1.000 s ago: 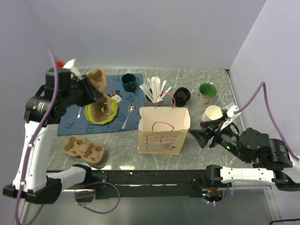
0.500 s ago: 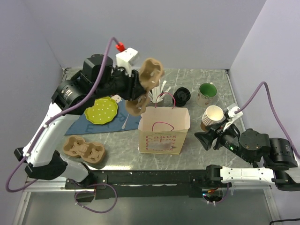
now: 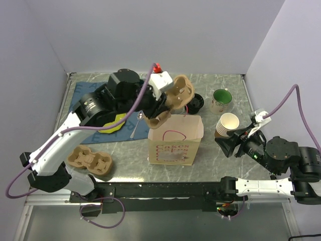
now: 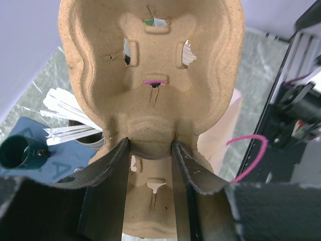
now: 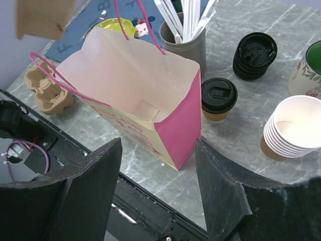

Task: Pack the takeout coffee

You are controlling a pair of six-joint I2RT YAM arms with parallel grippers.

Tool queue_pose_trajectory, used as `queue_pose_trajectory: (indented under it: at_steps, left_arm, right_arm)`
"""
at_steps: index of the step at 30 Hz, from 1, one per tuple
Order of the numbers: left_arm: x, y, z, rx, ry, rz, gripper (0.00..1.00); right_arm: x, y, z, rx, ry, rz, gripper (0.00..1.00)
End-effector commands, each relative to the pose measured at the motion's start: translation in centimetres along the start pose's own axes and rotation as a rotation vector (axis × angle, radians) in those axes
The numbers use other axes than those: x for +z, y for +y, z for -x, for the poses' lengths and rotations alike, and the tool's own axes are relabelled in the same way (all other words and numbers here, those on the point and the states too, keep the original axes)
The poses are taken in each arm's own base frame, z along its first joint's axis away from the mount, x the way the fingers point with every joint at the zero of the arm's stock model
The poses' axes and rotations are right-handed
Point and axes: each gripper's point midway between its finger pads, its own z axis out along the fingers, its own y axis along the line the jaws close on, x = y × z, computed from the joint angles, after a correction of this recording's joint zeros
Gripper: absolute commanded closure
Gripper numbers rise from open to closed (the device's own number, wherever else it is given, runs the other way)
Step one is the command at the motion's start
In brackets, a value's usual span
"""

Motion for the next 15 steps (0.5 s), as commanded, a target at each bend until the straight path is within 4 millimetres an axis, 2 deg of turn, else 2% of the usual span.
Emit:
queue_pose_trajectory:
  at_steps: [1, 6, 15]
  left_arm:
    - [-0.1, 0.4, 1.5, 0.097, -0.079, 0.014, 0.86]
    - [1.1, -0.3, 0.2, 0.1, -0.022, -0.038, 0.81]
    - [1.6, -1.8, -1.0, 0.076, 0.015, -0.121, 0.73]
  right_arm:
    - [0.2, 0.3, 1.3, 0.007, -0.028, -0.016, 0.33]
    - [0.3, 0.5, 1.4, 0.003, -0.03, -0.015, 0.33]
    - [0.6, 0.4, 1.1, 0.001, -0.041, -0.018, 0.32]
